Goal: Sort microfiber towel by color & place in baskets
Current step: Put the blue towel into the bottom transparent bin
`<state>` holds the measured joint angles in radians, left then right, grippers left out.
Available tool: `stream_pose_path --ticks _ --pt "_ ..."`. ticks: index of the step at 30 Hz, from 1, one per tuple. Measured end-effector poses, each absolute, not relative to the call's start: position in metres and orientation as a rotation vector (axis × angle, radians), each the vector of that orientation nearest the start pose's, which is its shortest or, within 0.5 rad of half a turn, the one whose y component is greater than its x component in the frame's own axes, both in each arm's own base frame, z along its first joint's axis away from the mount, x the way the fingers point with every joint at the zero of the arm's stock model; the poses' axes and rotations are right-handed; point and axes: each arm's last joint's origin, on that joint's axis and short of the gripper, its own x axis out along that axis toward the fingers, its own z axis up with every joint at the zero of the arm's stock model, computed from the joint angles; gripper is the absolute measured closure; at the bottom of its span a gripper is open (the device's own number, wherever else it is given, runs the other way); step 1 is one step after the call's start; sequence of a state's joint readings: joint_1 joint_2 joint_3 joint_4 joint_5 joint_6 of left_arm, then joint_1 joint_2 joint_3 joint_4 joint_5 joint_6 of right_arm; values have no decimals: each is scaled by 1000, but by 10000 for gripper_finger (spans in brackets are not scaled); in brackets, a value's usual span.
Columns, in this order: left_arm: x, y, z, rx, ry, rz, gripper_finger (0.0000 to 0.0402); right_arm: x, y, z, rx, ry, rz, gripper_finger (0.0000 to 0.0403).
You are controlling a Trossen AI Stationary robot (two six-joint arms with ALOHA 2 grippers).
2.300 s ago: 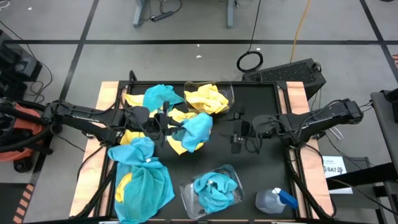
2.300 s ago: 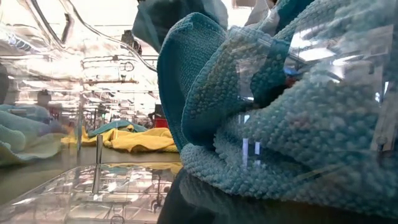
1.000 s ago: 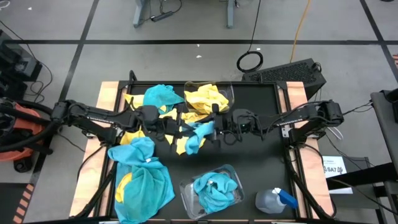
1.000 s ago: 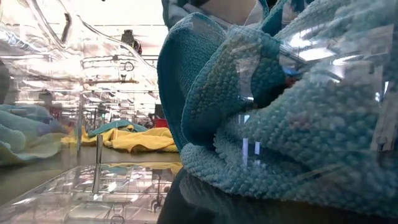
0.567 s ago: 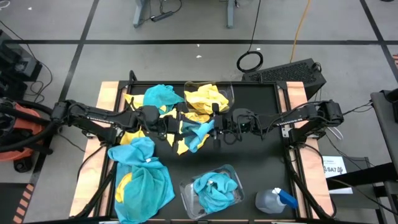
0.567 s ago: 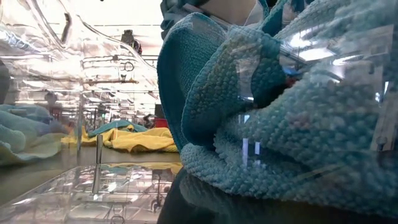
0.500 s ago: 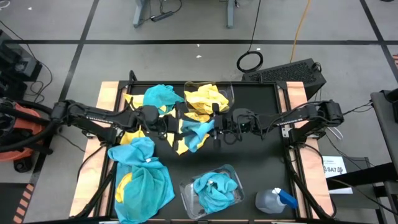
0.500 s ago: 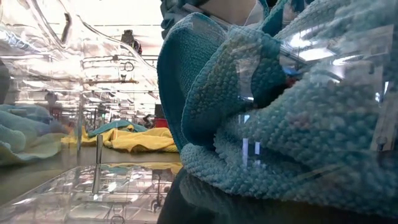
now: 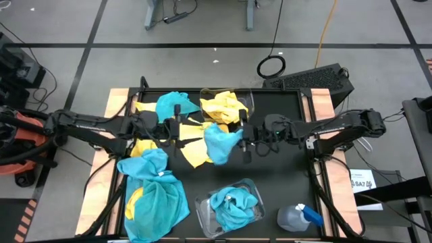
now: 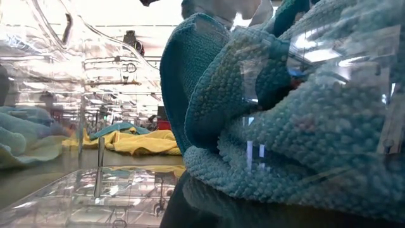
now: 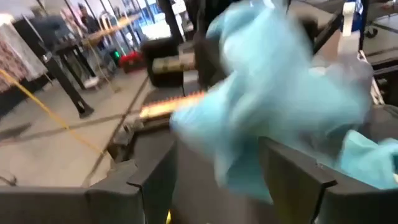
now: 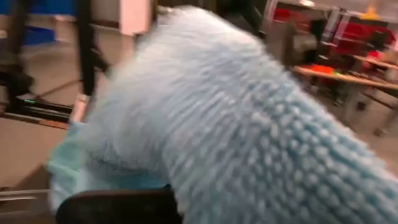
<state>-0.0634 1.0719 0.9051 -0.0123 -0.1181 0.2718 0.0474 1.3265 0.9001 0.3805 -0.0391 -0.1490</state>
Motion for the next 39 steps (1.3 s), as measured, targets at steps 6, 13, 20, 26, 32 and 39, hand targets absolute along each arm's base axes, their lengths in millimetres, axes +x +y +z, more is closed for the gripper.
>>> stream_pose_path --ticks 6,13,20,26,32,39 --pt "218 -15 341 245 232 8 176 284 33 322 -169 11 245 400" --pt "206 -22 340 199 282 -27 175 277 59 323 -174 -6 497 399" --pt "205 -29 334 173 340 -58 175 274 90 317 -165 -9 656 398" --pt "205 -32 333 158 339 -72 175 277 118 301 -161 38 749 397" --pt "205 -32 333 137 342 -51 175 294 142 284 -164 96 801 397" --pt "205 -31 333 139 342 -28 175 320 156 258 -167 217 809 397"
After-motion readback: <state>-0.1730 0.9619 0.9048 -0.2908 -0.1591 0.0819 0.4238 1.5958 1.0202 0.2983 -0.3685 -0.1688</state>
